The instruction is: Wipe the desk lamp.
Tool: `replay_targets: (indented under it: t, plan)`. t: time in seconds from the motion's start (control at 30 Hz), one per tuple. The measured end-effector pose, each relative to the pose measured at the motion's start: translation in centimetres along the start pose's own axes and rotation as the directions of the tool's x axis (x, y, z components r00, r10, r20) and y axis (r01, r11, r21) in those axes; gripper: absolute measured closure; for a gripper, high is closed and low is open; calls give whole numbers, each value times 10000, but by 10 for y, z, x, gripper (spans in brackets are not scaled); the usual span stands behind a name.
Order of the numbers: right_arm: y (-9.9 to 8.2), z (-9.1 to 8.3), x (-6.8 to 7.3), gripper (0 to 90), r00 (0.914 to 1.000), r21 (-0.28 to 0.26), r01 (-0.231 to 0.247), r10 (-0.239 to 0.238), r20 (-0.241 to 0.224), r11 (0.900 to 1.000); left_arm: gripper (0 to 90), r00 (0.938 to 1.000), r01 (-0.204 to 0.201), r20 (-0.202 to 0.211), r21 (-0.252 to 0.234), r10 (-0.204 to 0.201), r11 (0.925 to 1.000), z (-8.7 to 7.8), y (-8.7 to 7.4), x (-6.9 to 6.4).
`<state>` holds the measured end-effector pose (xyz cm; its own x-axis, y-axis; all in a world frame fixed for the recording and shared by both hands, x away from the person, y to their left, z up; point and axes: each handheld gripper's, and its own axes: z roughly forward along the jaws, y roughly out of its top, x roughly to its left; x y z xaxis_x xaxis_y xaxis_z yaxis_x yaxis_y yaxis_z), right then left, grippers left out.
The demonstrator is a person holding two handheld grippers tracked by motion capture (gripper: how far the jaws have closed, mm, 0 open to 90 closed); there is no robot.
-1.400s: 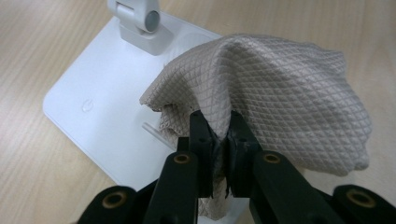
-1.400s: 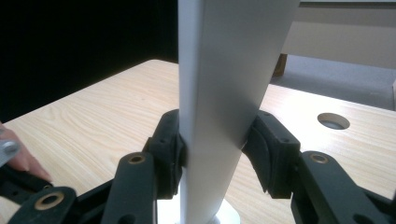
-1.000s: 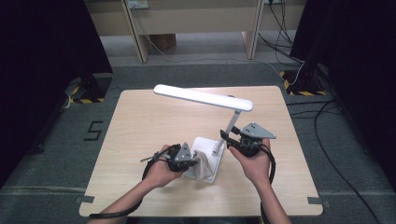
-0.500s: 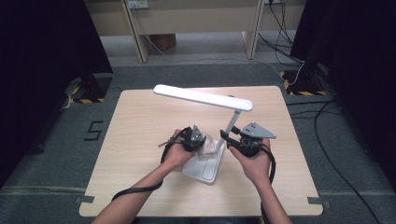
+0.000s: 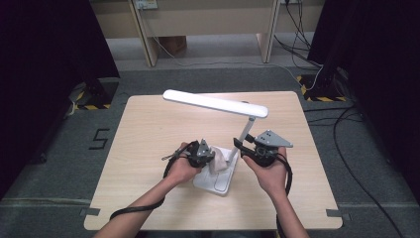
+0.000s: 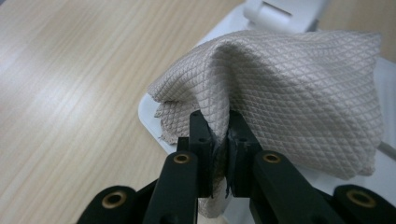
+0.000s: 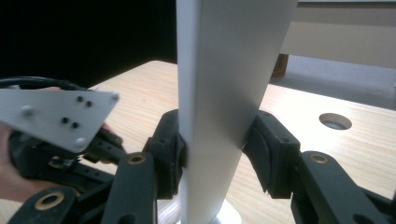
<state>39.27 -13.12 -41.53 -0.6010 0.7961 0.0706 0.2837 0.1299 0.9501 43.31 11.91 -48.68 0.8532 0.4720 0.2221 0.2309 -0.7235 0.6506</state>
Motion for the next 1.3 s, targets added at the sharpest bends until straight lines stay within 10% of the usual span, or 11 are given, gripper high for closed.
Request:
replay_targets:
  t: [1.03, 1.3]
  plan:
    - [0, 1, 1, 571, 10000, -49, -1, 1, 58, 10000, 827, 9816, -770, 1769, 207, 721, 9968, -69, -41, -42]
    - [0, 1, 2, 571, 10000, -66, -19, 20, 87, 10000, 827, 9989, 468, 36, -539, -467, 9974, -55, -29, -7]
